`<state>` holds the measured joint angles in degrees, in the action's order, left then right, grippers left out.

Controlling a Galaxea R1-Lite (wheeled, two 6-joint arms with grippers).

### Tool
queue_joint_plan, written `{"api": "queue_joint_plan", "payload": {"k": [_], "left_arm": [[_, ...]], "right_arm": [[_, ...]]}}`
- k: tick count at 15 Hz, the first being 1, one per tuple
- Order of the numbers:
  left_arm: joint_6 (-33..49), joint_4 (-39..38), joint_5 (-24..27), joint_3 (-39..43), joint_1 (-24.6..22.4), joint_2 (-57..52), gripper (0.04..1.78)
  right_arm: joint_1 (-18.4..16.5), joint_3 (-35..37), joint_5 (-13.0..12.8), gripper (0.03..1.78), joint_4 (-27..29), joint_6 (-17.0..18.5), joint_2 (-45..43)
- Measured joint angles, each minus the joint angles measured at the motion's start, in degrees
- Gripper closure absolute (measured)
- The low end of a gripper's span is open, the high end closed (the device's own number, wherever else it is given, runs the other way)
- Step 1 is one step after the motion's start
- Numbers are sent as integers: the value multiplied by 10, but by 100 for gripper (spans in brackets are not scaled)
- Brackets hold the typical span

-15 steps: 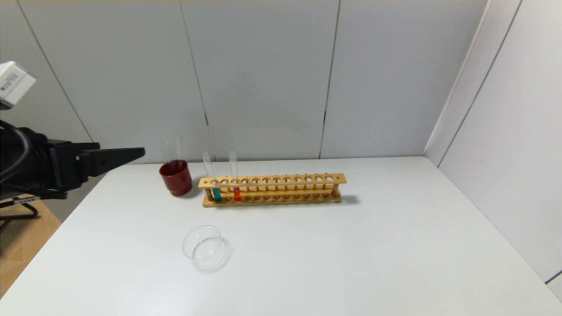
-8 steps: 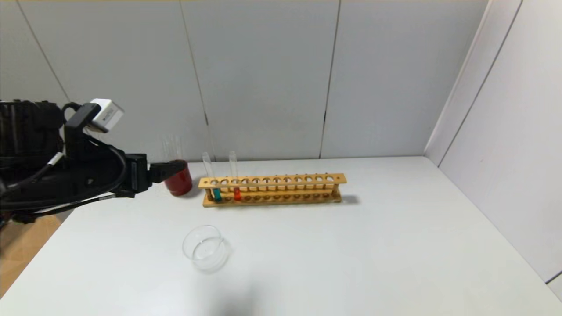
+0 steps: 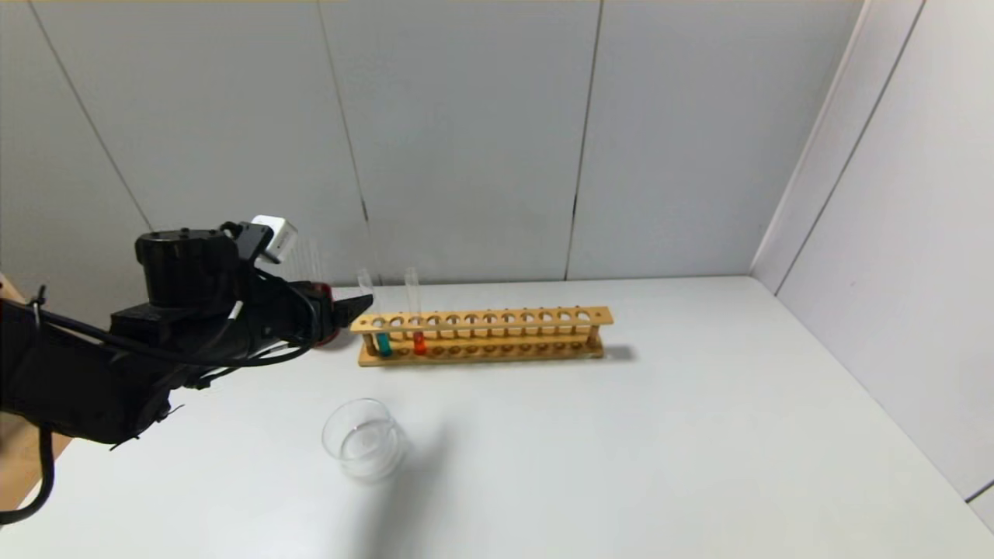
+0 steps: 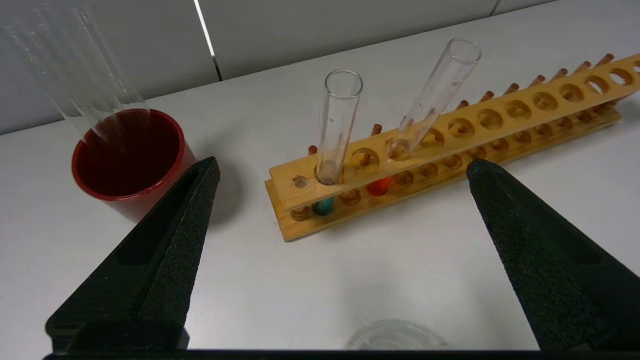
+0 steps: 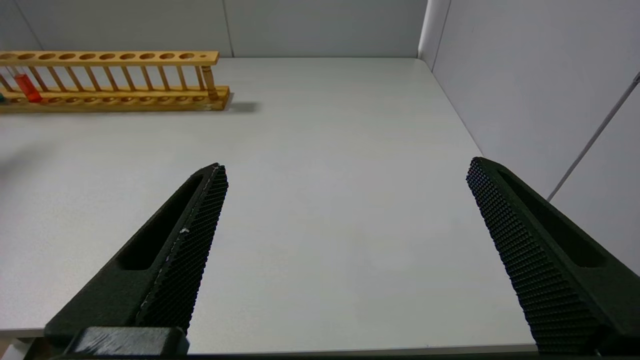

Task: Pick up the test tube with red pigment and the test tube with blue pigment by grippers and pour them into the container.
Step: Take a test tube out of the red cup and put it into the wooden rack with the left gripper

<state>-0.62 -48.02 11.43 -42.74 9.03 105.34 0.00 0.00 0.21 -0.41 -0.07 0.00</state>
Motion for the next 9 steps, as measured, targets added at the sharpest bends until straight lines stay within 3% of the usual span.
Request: {"api": "queue_joint_plan", "payload": {"k": [9], "left_arm": [[35,-7,-1,-102,0,117,9]], "right_arm": [[0,0,0,6,0,0,0]]}}
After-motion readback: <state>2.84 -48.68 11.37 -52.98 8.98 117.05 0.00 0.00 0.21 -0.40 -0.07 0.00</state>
